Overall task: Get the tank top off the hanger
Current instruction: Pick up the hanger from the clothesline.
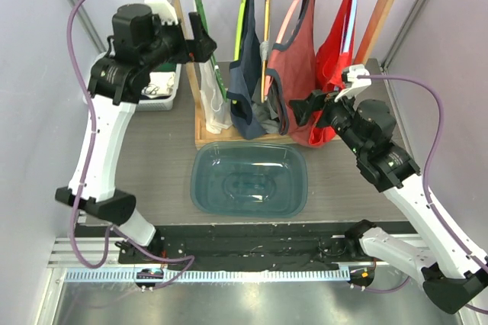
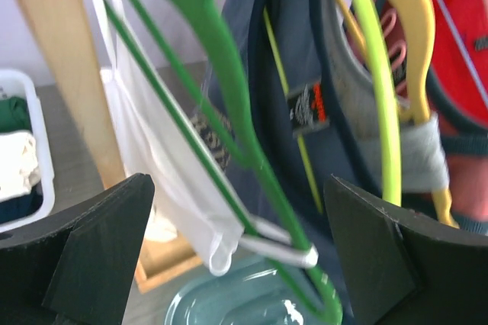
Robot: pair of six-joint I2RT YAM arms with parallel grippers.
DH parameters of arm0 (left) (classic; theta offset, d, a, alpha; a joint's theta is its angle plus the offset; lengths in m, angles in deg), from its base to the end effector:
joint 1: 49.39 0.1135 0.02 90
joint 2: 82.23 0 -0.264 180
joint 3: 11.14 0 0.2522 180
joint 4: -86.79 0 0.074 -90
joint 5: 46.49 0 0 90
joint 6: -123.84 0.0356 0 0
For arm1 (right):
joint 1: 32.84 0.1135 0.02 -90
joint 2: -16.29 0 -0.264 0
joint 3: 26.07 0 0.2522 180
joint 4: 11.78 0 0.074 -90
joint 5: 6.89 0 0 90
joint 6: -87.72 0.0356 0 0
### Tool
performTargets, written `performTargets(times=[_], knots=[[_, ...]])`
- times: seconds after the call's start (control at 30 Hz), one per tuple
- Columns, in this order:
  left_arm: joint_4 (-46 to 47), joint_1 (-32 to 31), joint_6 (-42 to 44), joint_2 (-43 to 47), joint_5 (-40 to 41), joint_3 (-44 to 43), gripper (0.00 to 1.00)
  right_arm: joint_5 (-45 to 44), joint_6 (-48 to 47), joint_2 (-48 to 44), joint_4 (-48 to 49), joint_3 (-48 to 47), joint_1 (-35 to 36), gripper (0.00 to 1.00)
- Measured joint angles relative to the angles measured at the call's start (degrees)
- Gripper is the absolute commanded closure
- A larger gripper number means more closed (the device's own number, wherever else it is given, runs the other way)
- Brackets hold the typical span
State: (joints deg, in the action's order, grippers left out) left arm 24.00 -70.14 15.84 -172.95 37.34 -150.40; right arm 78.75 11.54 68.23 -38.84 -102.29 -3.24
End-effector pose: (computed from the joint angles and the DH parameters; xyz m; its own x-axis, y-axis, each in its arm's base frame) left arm 0.2757 -0.1086 0.5396 -0.3579 -0.1930 -0.9136 0.3565 0.8761 -0.3247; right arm 0.1722 0.0947 0.4198 -0.1428 0.1928 -0.9708 -0.4041 0.8840 0.2350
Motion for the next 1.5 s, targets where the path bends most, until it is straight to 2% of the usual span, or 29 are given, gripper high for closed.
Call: performTargets(times=[0.07, 0.17, 0.33, 0.4, 0.43, 0.47, 0.57, 0.8, 0.93, 1.13, 1.27, 1.4, 1.5], knots=[[-1.0, -0.6, -0.5, -3.3, 1.1, -5.2, 0.0, -1.0, -0.5, 0.0, 0.0, 0.3, 1.0, 0.01], [-1.1, -1.6, -1.4, -6.8, 2.8, -9.5, 0.0, -2.2, -1.3, 0.0, 0.1, 1.2, 2.3, 0.07], [-0.5, -3.7, -1.6, -7.1, 5.6, -7.5, 0.0, -3.7, -1.7, -0.2, -0.1, 2.4, 3.7, 0.18], [-0.3, -5.4, -0.9, -6.8, 8.5, -5.4, 0.03, -4.1, -1.7, -0.3, -0.1, 2.4, 3.9, 0.2], [-0.2, -5.9, -0.6, -6.8, 9.6, -4.6, 0.08, -4.3, -1.7, -0.5, -0.1, 2.4, 4.0, 0.21], [0.0, -6.6, -0.2, -6.6, 11.0, -3.2, 0.25, -4.5, -1.7, -0.6, -0.1, 2.4, 4.0, 0.22], [0.1, -7.9, 1.3, -6.1, 14.1, 0.8, 0.5, -4.8, -1.7, -0.9, -0.1, 2.4, 4.0, 0.24], [0.3, -8.4, 4.5, -5.0, 18.8, 5.2, 0.61, -4.8, -1.7, -1.0, -0.1, 2.4, 4.1, 0.27], [0.7, -8.4, 5.9, -2.8, 19.9, 5.3, 0.62, -4.6, -1.7, -0.9, -0.1, 2.4, 4.1, 0.27], [2.6, -9.0, 8.8, -0.5, 20.6, 5.3, 0.56, -4.3, -1.6, -0.9, -0.1, 2.4, 4.2, 0.27], [3.0, -9.5, 10.3, -0.4, 20.6, 5.4, 0.46, -4.3, -1.5, -0.9, -0.1, 2.4, 4.2, 0.27], [3.0, -9.6, 11.4, -0.4, 20.4, 6.3, 0.51, -4.3, -1.5, -1.0, -0.5, 2.4, 4.2, 0.27], [3.0, -9.6, 12.3, -0.4, 20.3, 7.0, 0.51, -4.3, -1.5, -1.2, -1.0, 2.5, 4.2, 0.27]])
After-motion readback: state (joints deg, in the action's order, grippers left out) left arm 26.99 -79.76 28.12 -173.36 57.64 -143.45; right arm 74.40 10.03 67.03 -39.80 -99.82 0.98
